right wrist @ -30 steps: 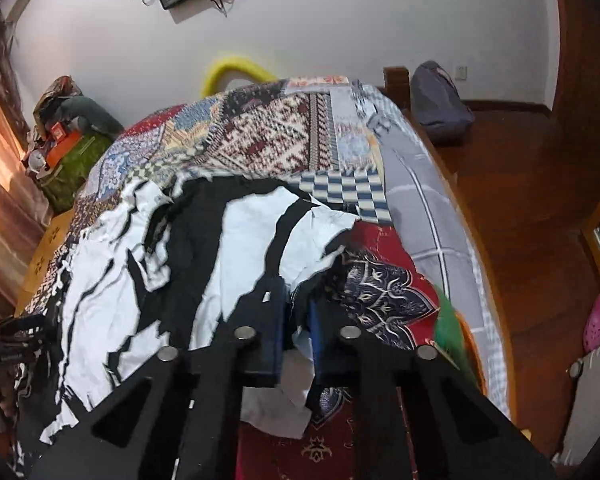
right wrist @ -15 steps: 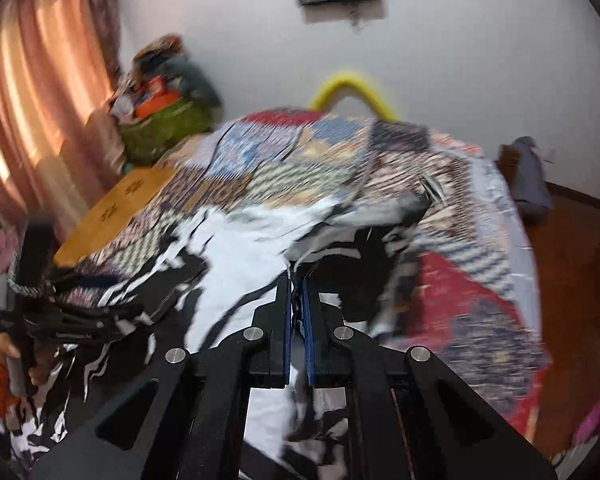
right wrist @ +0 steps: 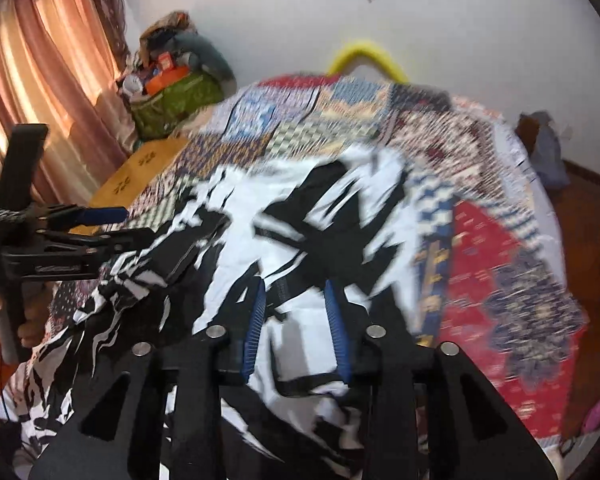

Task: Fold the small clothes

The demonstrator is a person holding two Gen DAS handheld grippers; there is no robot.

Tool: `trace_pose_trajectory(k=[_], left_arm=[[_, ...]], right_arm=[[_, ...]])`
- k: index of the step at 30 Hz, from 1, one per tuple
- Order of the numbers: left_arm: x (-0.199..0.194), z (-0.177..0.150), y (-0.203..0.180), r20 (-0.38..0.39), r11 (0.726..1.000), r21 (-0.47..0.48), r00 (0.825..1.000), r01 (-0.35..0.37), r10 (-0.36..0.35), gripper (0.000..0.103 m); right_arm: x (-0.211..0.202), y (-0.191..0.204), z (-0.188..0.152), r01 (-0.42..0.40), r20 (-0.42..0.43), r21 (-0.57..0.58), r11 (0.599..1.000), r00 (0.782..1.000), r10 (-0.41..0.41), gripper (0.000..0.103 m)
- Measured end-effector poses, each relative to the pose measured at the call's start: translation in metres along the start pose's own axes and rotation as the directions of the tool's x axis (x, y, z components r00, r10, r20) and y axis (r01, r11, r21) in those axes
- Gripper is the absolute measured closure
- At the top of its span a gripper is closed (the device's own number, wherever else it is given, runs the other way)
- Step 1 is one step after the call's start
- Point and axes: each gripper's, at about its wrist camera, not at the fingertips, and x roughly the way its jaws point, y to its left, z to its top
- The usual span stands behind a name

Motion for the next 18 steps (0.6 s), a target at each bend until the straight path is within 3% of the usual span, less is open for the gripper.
trace_pose_trajectory(k=[4, 10, 16, 18], left_arm=[[0.017, 0.023, -0.028, 0.008, 1.000, 0.027, 1.000, 0.016, -0.016, 0.029], [0.059, 0.048, -0.071, -0.061, 0.991, 0.056, 0.991, 0.124, -0.120, 0.029], [0.118, 0.059, -0.094, -0.144, 0.995, 0.102, 0.990, 0.011, 0.003, 0.030], [0.128, 0.061, -0.087, -0.140, 0.997, 0.080, 0.990, 0.022, -0.011, 0.027]], right_arm=[[-0.009, -0.006, 0.004, 0.068, 0.036, -0.020, 0.997, 0.997, -0.068, 0.075], [0.023, -0.017, 0.000, 0.052, -0.013, -0.013, 0.999, 0.999, -0.052, 0.075], [0.052, -0.028, -0.025, 0.038, -0.104, -0.027, 0.999, 0.994, -0.041, 0.074], [0.046, -0.032, -0.033, 0.025, -0.087, -0.028, 0.999, 0.996, -0.028, 0.074]])
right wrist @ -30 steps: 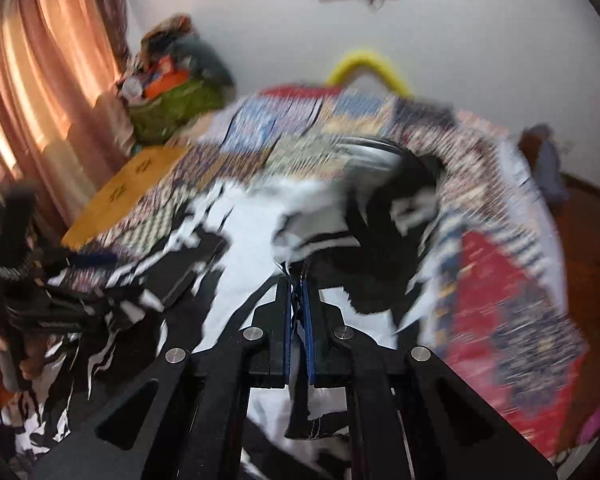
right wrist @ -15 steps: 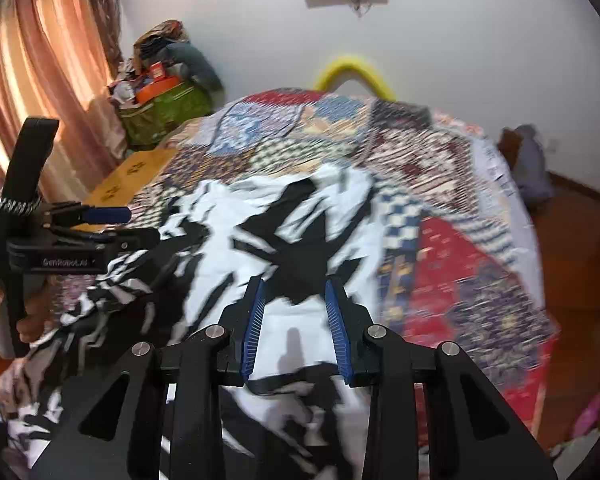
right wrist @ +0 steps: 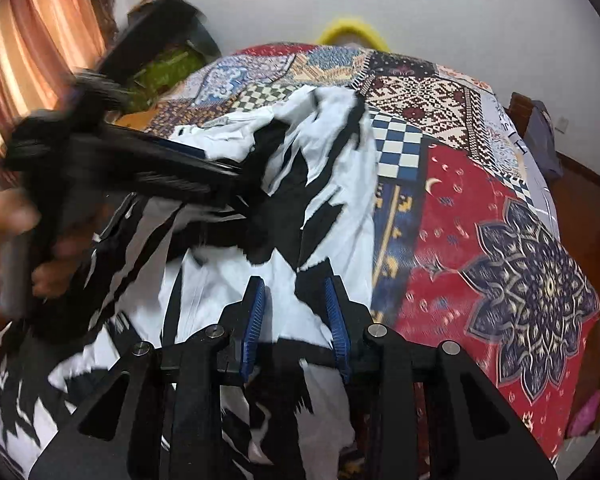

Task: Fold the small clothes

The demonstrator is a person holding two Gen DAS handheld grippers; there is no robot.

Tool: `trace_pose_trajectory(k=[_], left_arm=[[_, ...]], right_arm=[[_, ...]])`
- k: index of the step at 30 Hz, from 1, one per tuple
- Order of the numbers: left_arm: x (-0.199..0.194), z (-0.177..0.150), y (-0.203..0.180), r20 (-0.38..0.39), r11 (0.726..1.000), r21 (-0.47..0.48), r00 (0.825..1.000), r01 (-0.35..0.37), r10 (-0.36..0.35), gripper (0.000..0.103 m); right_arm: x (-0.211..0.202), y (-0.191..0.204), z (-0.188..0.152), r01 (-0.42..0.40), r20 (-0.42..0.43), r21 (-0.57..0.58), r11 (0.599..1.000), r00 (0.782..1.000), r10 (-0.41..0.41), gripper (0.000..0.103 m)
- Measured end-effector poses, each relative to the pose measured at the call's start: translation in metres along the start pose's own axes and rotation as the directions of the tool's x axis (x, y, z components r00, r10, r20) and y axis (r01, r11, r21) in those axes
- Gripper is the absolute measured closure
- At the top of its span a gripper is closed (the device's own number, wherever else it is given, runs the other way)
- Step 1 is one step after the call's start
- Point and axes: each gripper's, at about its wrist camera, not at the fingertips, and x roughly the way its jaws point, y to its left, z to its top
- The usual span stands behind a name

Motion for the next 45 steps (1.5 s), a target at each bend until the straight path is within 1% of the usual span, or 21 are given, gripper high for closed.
trace_pose_trajectory(k=[3, 5, 8, 9, 11, 12, 13, 15, 18, 21, 22, 25, 28, 29, 31, 33, 35, 38, 42, 43, 45], left_arm=[[0.001, 0.005, 0.008, 0.013, 1.000, -0.023, 1.000, -0.018, 0.018, 0.025], [-0.001, 0.006, 0.011, 0.001, 0.999, -0.041, 1.000, -0.018, 0.018, 0.024], [-0.013, 0.003, 0.016, 0.015, 0.996, -0.065, 0.998, -0.057, 0.059, 0.026], [-0.019, 0.001, 0.019, 0.021, 0.996, -0.079, 0.999, -0.031, 0.032, 0.026], [-0.030, -0.005, 0.024, 0.017, 0.994, -0.098, 0.999, 0.039, -0.037, 0.026], [-0.035, -0.009, 0.024, 0.023, 0.994, -0.096, 0.998, 0.060, -0.058, 0.026], [-0.039, -0.013, 0.022, 0.026, 0.995, -0.087, 0.998, 0.057, -0.055, 0.026], [-0.043, -0.020, 0.016, 0.040, 0.999, -0.032, 0.999, 0.015, -0.014, 0.026], [-0.038, -0.030, 0.008, 0.038, 0.998, 0.051, 0.998, -0.042, 0.040, 0.026], [-0.027, -0.034, 0.010, 0.034, 0.996, 0.077, 0.998, -0.048, 0.045, 0.022], [-0.026, -0.034, 0.012, 0.041, 0.996, 0.079, 0.998, -0.051, 0.048, 0.018], [-0.025, -0.034, 0.017, 0.048, 0.995, 0.095, 0.998, -0.039, 0.034, 0.016], [-0.026, -0.037, 0.021, 0.059, 0.993, 0.105, 0.997, -0.046, 0.040, 0.016], [-0.027, -0.038, 0.023, 0.060, 0.993, 0.104, 0.997, -0.049, 0.043, 0.016], [-0.030, -0.040, 0.029, 0.056, 0.995, 0.086, 0.997, -0.051, 0.047, 0.016], [-0.037, -0.043, 0.039, 0.046, 0.998, 0.041, 0.998, -0.053, 0.051, 0.017], [-0.046, -0.047, 0.049, 0.047, 0.998, 0.006, 0.997, -0.069, 0.069, 0.018], [-0.069, -0.059, 0.068, 0.053, 0.998, -0.035, 0.998, -0.043, 0.045, 0.018], [-0.118, -0.085, 0.097, 0.098, 0.995, -0.081, 0.993, -0.064, 0.072, 0.018], [-0.127, -0.092, 0.103, 0.108, 0.994, -0.093, 0.991, -0.065, 0.075, 0.018], [-0.150, -0.109, 0.118, 0.130, 0.990, -0.127, 0.988, -0.065, 0.082, 0.018]], right_arm=[[-0.008, -0.005, -0.008, -0.001, -0.003, 0.014, 1.000, 1.000, 0.001, 0.074], [-0.012, -0.005, -0.012, 0.009, -0.022, 0.008, 1.000, 1.000, -0.009, 0.074], [-0.019, -0.001, -0.009, 0.026, -0.047, -0.031, 0.999, 0.999, -0.028, 0.074], [-0.022, -0.002, -0.007, 0.028, -0.043, -0.029, 0.999, 0.999, -0.030, 0.074], [-0.029, -0.005, 0.001, 0.034, -0.005, -0.011, 0.999, 0.999, -0.034, 0.074], [-0.032, -0.007, 0.007, 0.040, 0.016, -0.003, 0.999, 0.999, -0.040, 0.074], [-0.033, -0.009, 0.013, 0.050, 0.032, 0.003, 0.999, 0.998, -0.050, 0.073], [-0.027, -0.013, 0.032, 0.078, 0.056, 0.017, 0.997, 0.995, -0.079, 0.069], [-0.009, -0.017, 0.054, 0.077, 0.052, 0.037, 0.996, 0.996, -0.078, 0.069], [0.015, -0.014, 0.072, 0.082, 0.026, 0.025, 0.996, 0.996, -0.083, 0.069], [0.027, -0.012, 0.076, 0.088, 0.008, 0.010, 0.996, 0.996, -0.088, 0.069], [0.054, -0.012, 0.079, 0.145, -0.038, -0.039, 0.989, 0.989, -0.146, 0.069], [0.054, -0.013, 0.077, 0.180, -0.003, -0.066, 0.982, 0.984, -0.180, 0.066], [0.051, -0.016, 0.076, 0.218, 0.009, -0.048, 0.975, 0.976, -0.218, 0.066], [0.047, -0.021, 0.076, 0.234, 0.005, -0.028, 0.972, 0.972, -0.234, 0.066], [0.037, -0.022, 0.074, 0.263, -0.003, -0.018, 0.965, 0.965, -0.263, 0.066], [0.019, -0.021, 0.069, 0.293, 0.007, -0.027, 0.956, 0.956, -0.293, 0.066], [-0.013, -0.018, 0.062, 0.261, 0.036, -0.010, 0.965, 0.965, -0.261, 0.063], [-0.069, -0.009, 0.046, 0.200, 0.074, 0.016, 0.980, 0.977, -0.201, 0.062], [-0.080, -0.007, 0.041, 0.196, 0.081, 0.022, 0.980, 0.977, -0.197, 0.060], [-0.107, 0.000, 0.029, 0.186, 0.098, 0.028, 0.982, 0.977, -0.188, 0.053]])
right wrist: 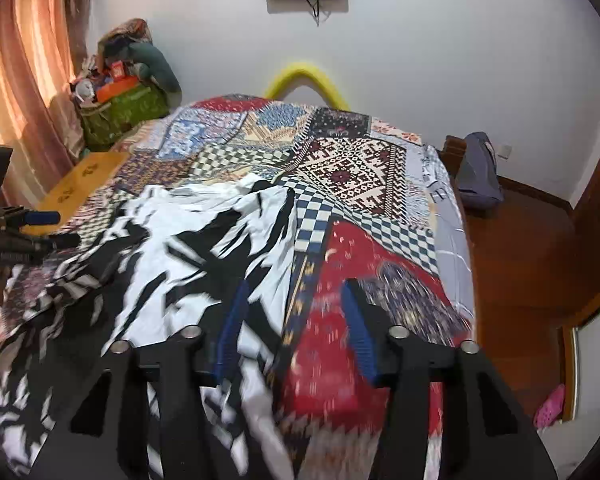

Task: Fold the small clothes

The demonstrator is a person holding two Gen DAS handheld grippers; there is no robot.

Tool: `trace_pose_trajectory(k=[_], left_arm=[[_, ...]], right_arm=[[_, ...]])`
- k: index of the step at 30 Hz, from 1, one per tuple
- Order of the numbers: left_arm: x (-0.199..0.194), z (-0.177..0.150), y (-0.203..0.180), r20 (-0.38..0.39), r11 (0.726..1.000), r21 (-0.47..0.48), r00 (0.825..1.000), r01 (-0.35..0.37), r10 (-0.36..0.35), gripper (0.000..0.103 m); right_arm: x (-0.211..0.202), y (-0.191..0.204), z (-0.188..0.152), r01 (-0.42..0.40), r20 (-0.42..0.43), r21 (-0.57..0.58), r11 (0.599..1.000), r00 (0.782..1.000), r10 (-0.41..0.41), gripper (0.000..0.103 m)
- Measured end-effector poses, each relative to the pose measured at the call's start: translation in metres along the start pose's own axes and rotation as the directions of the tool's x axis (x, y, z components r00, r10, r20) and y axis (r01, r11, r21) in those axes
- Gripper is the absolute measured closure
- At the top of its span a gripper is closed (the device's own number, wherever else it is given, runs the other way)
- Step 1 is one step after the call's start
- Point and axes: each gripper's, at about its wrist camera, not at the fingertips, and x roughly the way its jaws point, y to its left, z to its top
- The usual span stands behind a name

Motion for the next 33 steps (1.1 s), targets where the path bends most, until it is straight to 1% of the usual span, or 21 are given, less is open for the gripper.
trace_pose_trajectory(k=[3, 7, 11, 15, 18, 22, 24, 25, 27, 28, 29, 30, 31, 32, 33], left_arm=[[-0.034, -0.024, 0.028, 0.015, 0.999, -0.051, 1.000, -0.010, 0.011, 0.018], [-0.061, -0.060, 0.055, 0.007, 0.996, -0.088, 1.000, -0.025, 0.025, 0.018], [-0.071, -0.105, 0.074, -0.035, 0.993, -0.114, 0.999, -0.035, 0.032, 0.018], [-0.067, -0.153, 0.087, -0.107, 0.990, -0.137, 0.994, -0.027, 0.013, 0.018], [-0.061, -0.187, 0.090, -0.161, 0.988, -0.153, 0.987, -0.002, -0.023, 0.018], [-0.056, -0.216, 0.084, -0.205, 0.985, -0.172, 0.977, 0.023, -0.059, 0.018], [-0.056, -0.228, 0.080, -0.212, 0.982, -0.183, 0.973, 0.050, -0.089, 0.022], [-0.057, -0.233, 0.077, -0.207, 0.979, -0.191, 0.972, 0.075, -0.114, 0.022], [-0.063, -0.241, 0.069, -0.182, 0.979, -0.180, 0.975, 0.095, -0.128, 0.023], [-0.065, -0.243, 0.065, -0.179, 0.980, -0.174, 0.975, 0.099, -0.130, 0.026], [-0.068, -0.245, 0.062, -0.175, 0.980, -0.170, 0.975, 0.106, -0.135, 0.033], [-0.071, -0.247, 0.060, -0.170, 0.977, -0.175, 0.974, 0.118, -0.148, 0.039], [-0.072, -0.248, 0.058, -0.169, 0.975, -0.180, 0.972, 0.131, -0.162, 0.048], [-0.074, -0.247, 0.056, -0.170, 0.974, -0.180, 0.970, 0.141, -0.172, 0.063], [-0.076, -0.246, 0.054, -0.172, 0.973, -0.176, 0.969, 0.147, -0.178, 0.073]], right_arm=[[-0.026, 0.003, -0.014, -0.012, 0.011, 0.006, 1.000, 1.000, 0.011, 0.049], [-0.053, 0.010, -0.040, -0.011, 0.004, 0.004, 1.000, 1.000, 0.011, 0.044], [-0.062, 0.019, -0.070, -0.019, -0.032, 0.016, 1.000, 0.999, 0.020, 0.044], [-0.057, 0.020, -0.112, -0.030, -0.094, 0.082, 0.996, 0.995, 0.038, 0.043], [-0.051, 0.017, -0.143, -0.023, -0.145, 0.135, 0.991, 0.989, 0.042, 0.043], [-0.037, 0.011, -0.181, -0.006, -0.230, 0.196, 0.981, 0.972, 0.052, 0.043], [-0.030, 0.007, -0.194, -0.004, -0.259, 0.226, 0.974, 0.964, 0.064, 0.043], [-0.028, 0.005, -0.199, -0.012, -0.263, 0.246, 0.969, 0.962, 0.078, 0.042], [-0.029, 0.004, -0.201, -0.023, -0.248, 0.266, 0.964, 0.965, 0.091, 0.042], [-0.029, 0.006, -0.201, -0.034, -0.245, 0.268, 0.963, 0.964, 0.102, 0.042], [-0.029, 0.008, -0.200, -0.054, -0.241, 0.272, 0.961, 0.963, 0.122, 0.048], [-0.028, 0.012, -0.200, -0.080, -0.239, 0.271, 0.959, 0.960, 0.147, 0.058], [-0.028, 0.015, -0.201, -0.089, -0.240, 0.264, 0.960, 0.958, 0.155, 0.064], [-0.027, 0.021, -0.199, -0.106, -0.241, 0.251, 0.962, 0.956, 0.168, 0.076], [-0.027, 0.025, -0.198, -0.125, -0.239, 0.247, 0.961, 0.953, 0.185, 0.088]])
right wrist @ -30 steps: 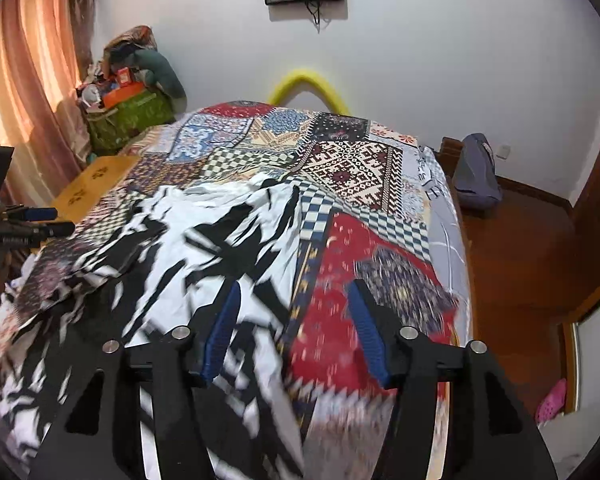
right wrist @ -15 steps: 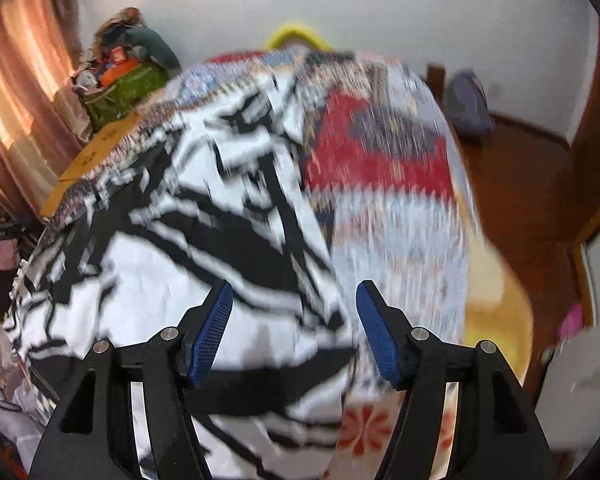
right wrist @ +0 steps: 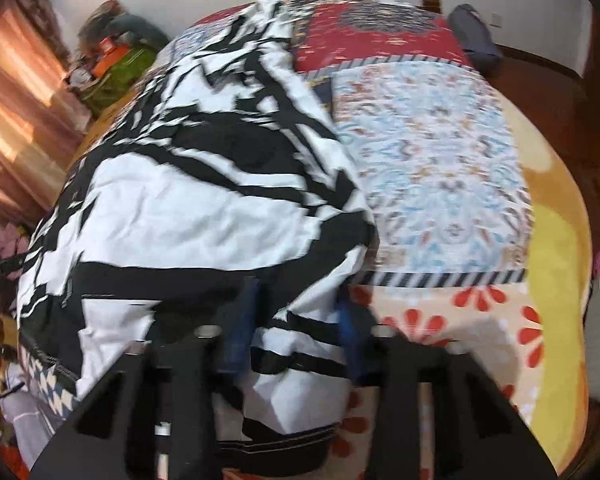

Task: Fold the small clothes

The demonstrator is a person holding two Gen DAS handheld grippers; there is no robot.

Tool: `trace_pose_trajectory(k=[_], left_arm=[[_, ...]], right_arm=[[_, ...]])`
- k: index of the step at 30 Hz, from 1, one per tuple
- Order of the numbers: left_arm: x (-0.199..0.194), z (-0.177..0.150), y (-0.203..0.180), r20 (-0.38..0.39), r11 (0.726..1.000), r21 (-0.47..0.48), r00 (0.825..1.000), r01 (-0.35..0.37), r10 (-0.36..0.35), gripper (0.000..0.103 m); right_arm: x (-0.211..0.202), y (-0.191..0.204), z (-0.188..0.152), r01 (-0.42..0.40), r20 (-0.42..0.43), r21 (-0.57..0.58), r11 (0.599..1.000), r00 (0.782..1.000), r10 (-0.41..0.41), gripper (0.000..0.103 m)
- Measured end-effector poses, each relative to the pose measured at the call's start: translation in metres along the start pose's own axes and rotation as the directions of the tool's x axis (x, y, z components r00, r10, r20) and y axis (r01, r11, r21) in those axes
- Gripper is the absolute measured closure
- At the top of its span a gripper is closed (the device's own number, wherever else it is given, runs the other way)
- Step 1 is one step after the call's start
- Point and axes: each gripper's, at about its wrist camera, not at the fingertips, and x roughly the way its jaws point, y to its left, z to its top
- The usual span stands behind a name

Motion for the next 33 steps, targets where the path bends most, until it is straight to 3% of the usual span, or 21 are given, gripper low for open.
trace_pose_trajectory(k=[1, 2, 8, 15, 19, 22, 25, 28, 31, 33], left_arm=[[-0.002, 0.002, -0.002, -0.005, 1.000, 0.008, 1.000, -0.002, 0.002, 0.094], [-0.003, 0.004, -0.005, -0.007, 1.000, 0.016, 1.000, -0.006, 0.006, 0.099], [-0.031, 0.034, -0.010, 0.095, 1.000, 0.027, 0.995, -0.002, 0.000, 0.101], [-0.078, 0.106, -0.008, 0.268, 1.000, 0.003, 0.963, 0.023, -0.023, 0.101], [-0.073, 0.156, 0.000, 0.319, 0.999, -0.021, 0.946, -0.044, 0.049, 0.101], [-0.042, 0.185, 0.019, 0.283, 0.993, -0.066, 0.953, -0.097, 0.112, 0.101], [0.006, 0.207, 0.039, 0.195, 0.982, -0.087, 0.963, -0.170, 0.184, 0.101], [0.049, 0.214, 0.054, 0.105, 0.969, -0.089, 0.965, -0.231, 0.240, 0.094], [0.058, 0.211, 0.064, 0.082, 0.965, -0.117, 0.966, -0.234, 0.244, 0.090], [0.052, 0.208, 0.066, 0.091, 0.964, -0.122, 0.964, -0.237, 0.248, 0.079]], right_arm=[[-0.001, 0.003, 0.001, -0.011, -0.002, -0.005, 1.000, 1.000, 0.011, 0.091], [-0.001, 0.006, 0.002, -0.016, -0.001, -0.013, 1.000, 1.000, 0.016, 0.092], [-0.025, 0.035, 0.021, -0.059, 0.077, -0.118, 0.991, 0.995, 0.069, 0.094], [-0.065, 0.052, 0.080, -0.100, 0.224, -0.164, 0.981, 0.965, 0.135, 0.095], [-0.063, 0.051, 0.127, -0.049, 0.288, -0.158, 0.986, 0.953, 0.093, 0.095], [-0.043, 0.034, 0.154, -0.008, 0.287, -0.098, 0.995, 0.957, 0.036, 0.095], [-0.010, 0.016, 0.172, 0.066, 0.225, -0.076, 0.995, 0.973, -0.047, 0.093], [0.011, -0.001, 0.178, 0.068, 0.159, -0.036, 0.997, 0.985, -0.061, 0.089], [0.011, -0.009, 0.176, 0.093, 0.161, 0.001, 0.996, 0.983, -0.092, 0.085], [0.001, -0.011, 0.171, 0.112, 0.186, -0.003, 0.994, 0.976, -0.109, 0.073]])
